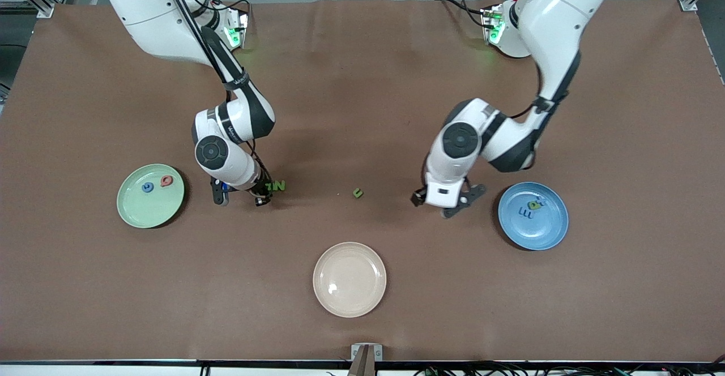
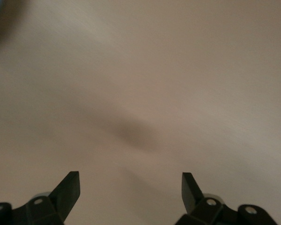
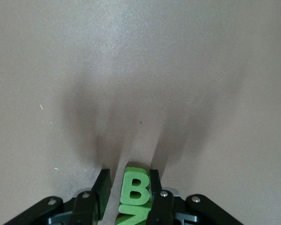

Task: Sort upper and lower case letters into plates

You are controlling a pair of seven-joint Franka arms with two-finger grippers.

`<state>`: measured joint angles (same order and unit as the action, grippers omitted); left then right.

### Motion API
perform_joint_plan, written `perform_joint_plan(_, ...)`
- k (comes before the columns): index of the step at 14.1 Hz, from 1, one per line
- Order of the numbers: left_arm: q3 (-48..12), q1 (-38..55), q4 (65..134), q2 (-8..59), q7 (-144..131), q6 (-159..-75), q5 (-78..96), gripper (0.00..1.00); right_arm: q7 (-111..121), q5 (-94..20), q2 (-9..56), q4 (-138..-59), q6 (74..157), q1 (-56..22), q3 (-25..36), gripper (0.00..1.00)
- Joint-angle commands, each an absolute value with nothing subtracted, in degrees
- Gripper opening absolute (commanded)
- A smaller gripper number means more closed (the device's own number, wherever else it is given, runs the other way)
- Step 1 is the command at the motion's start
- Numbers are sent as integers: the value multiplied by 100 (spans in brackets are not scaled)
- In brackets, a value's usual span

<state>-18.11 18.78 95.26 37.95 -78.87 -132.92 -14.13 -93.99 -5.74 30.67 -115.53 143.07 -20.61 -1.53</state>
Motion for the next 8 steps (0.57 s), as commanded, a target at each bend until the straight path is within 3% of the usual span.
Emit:
perform_joint_plan(1,-1758,2302,8265,4779,-8515,-13228,-1389,90,-9536,-545,3164,-11487,14352,-2145,-114,27)
perform_joint_plan(4,-1749,2566,7815,5132,-8928,-13228,-1371,84,-9519,-493,3164,-11487,14361,-2145,-105,12)
perform_joint_plan(8,-1705,2847,7455,5369,-9507,-13210,-1135,76,-9483,-466,2954,-11496,14265,-2083,-97,10)
